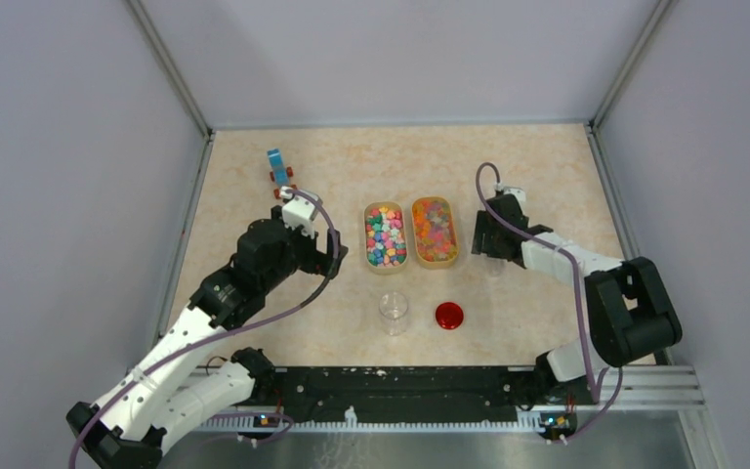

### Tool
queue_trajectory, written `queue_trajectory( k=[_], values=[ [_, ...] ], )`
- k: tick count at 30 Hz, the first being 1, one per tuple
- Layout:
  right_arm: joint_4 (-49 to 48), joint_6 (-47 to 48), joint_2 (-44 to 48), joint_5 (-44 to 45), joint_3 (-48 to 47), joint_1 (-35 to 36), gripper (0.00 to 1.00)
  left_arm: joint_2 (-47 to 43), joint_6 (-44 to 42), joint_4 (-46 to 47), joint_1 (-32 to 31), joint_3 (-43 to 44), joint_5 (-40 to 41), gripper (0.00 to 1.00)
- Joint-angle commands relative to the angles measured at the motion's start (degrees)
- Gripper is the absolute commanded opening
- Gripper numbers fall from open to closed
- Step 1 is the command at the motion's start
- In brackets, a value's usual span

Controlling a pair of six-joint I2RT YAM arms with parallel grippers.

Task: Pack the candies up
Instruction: Pick up the spatula from the center of the board.

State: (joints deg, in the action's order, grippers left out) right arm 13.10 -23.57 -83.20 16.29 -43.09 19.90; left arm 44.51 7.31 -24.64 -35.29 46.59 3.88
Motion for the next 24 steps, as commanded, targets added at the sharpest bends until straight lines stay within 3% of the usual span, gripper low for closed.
queue_trajectory(
  k=[1, 11, 24],
  values=[
    [-3.5, 0.2, -2.2, 0.5, -3.6, -0.7, 0.65, 0.4, -0.7, 1.3, 0.0, 0.2, -0.8, 0.99],
    [-3.9, 1.3, -5.4, 3.8, -5.2, -0.9, 0.58, 0.3, -0.8, 1.3, 0.0, 0.2, -0.9, 0.99],
    [-3.2, 1.9, -7.9, 3.6, -6.7, -1.1, 0.42, 0.1, -0.9, 1.3, 0.0, 0.1, -0.8, 0.99]
  ],
)
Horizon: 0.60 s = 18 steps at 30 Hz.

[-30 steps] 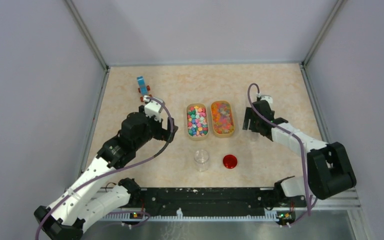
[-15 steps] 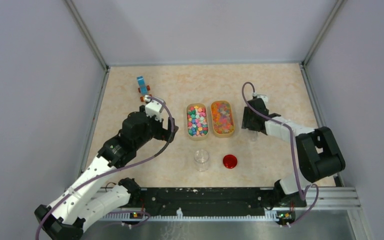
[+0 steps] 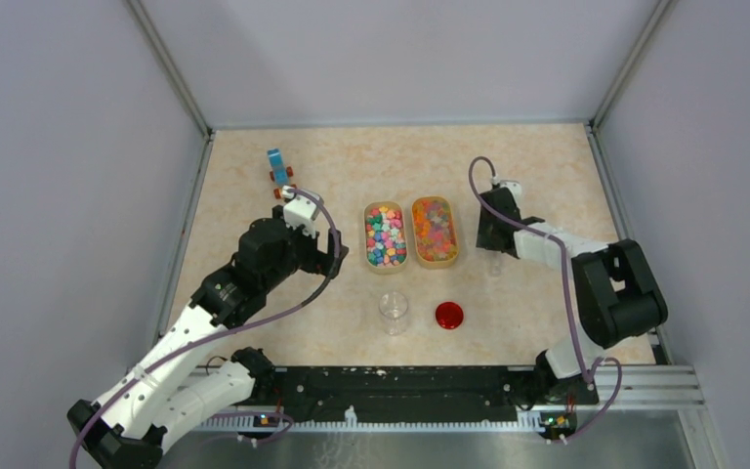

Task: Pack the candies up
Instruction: Pick up the spatula from the center of the board.

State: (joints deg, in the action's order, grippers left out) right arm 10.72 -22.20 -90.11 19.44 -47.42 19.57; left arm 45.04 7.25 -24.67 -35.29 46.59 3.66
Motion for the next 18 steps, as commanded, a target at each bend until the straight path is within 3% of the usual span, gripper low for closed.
queue_trajectory(
  k=[1, 5, 11, 18],
  values=[
    [-0.7, 0.5, -1.1, 0.5, -2.4, -0.7, 0.41, -0.4, -0.8, 1.3, 0.0, 0.1, -0.6, 0.99],
    [-0.2, 0.6, -1.3, 0.8, -2.6, -0.8, 0.33, -0.5, -0.8, 1.3, 0.0, 0.1, -0.5, 0.99],
    [2.3, 0.7, 1.4, -0.4, -3.1, -0.8, 0.0, -0.5, -0.8, 1.3, 0.0, 0.0, -0.2, 0.99],
    [5.7, 2.2, 10.3, -3.3, -3.5, -0.6, 0.0, -0.5, -0.8, 1.2, 0.0, 0.1, 0.1, 0.99]
  ],
)
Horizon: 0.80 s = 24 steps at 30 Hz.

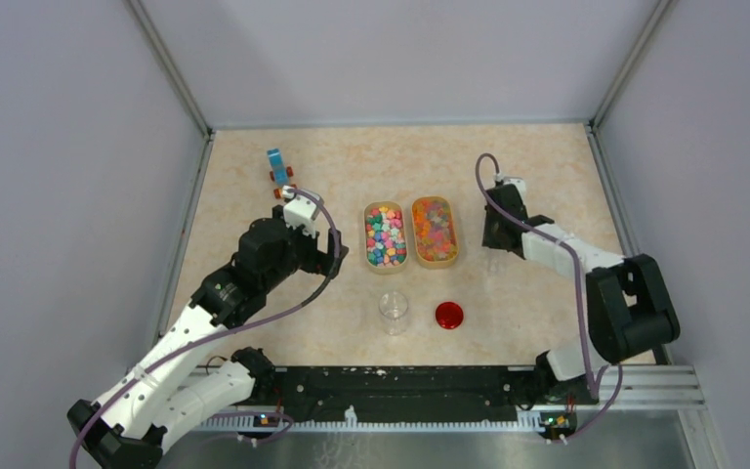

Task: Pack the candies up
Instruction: Pick up the spatula from the center of the board.

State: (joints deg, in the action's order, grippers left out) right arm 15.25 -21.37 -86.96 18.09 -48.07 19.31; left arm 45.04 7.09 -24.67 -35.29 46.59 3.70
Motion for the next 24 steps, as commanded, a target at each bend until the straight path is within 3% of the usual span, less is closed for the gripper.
queue_trajectory(
  k=[1, 10, 18, 24],
  values=[
    [1.8, 1.7, 8.5, -2.6, -3.0, -0.1, 0.0, -0.5, -0.6, 1.2, 0.0, 0.2, 0.1, 0.99],
    [6.9, 4.9, 19.8, -4.1, -6.4, 7.8, 0.0, -1.3, 0.1, 1.2, 0.0, 0.2, 0.8, 0.99],
    [14.0, 10.5, 22.7, -4.6, -11.3, 18.5, 0.0, -3.1, 1.8, 2.5, 0.0, 0.0, -0.2, 0.99],
    [21.8, 14.8, 22.5, -1.1, -15.8, 27.1, 0.0, -3.8, 4.6, 4.0, 0.0, 1.3, -5.3, 0.99]
  ],
)
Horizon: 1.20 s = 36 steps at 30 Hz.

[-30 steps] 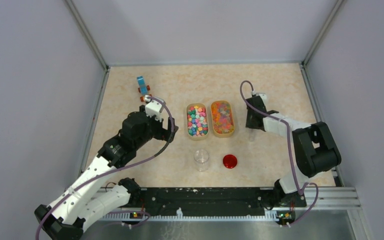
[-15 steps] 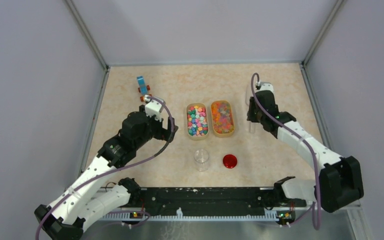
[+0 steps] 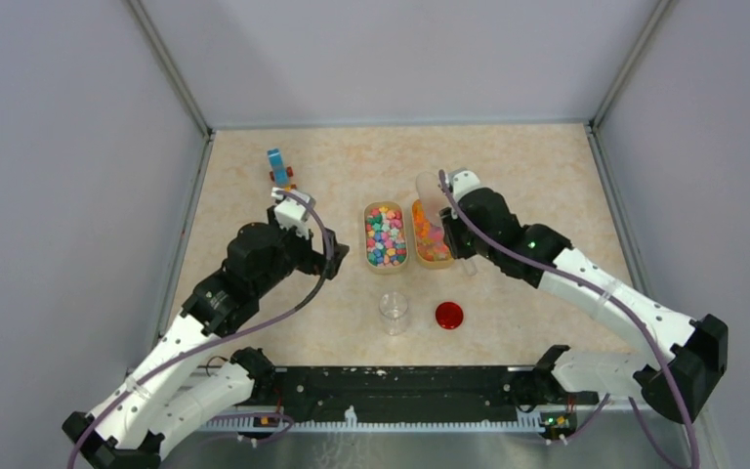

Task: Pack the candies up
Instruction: Pick up the spatula from the center of the board, then adjust the spatula.

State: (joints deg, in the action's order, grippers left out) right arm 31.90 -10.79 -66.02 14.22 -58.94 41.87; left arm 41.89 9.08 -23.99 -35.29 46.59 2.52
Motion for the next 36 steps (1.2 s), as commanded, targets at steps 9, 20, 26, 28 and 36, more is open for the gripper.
queue_trajectory(
  k=[9, 20, 26, 28, 36],
  values=[
    [11.1, 14.7, 2.1, 1.6, -6.1, 15.2, 0.0, 2.1, 12.7, 4.0, 0.3, 4.0, -17.3, 0.99],
    [14.2, 24.7, 3.0, 4.9, -6.4, 25.6, 0.0, 6.8, 16.9, 3.4, 4.8, 6.3, -30.1, 0.99],
    [14.2, 27.9, 5.2, 2.8, -6.6, 27.9, 0.0, 6.9, 21.2, 6.6, 14.5, 2.3, -47.2, 0.99],
    [13.8, 29.0, 5.9, 2.3, -6.8, 28.6, 0.0, 6.9, 23.0, 8.0, 17.1, 0.6, -51.8, 0.99],
    [12.6, 31.1, 4.7, 1.8, -9.6, 30.5, 0.0, 5.0, 25.2, 8.3, 17.4, -1.7, -55.2, 0.98]
  ],
)
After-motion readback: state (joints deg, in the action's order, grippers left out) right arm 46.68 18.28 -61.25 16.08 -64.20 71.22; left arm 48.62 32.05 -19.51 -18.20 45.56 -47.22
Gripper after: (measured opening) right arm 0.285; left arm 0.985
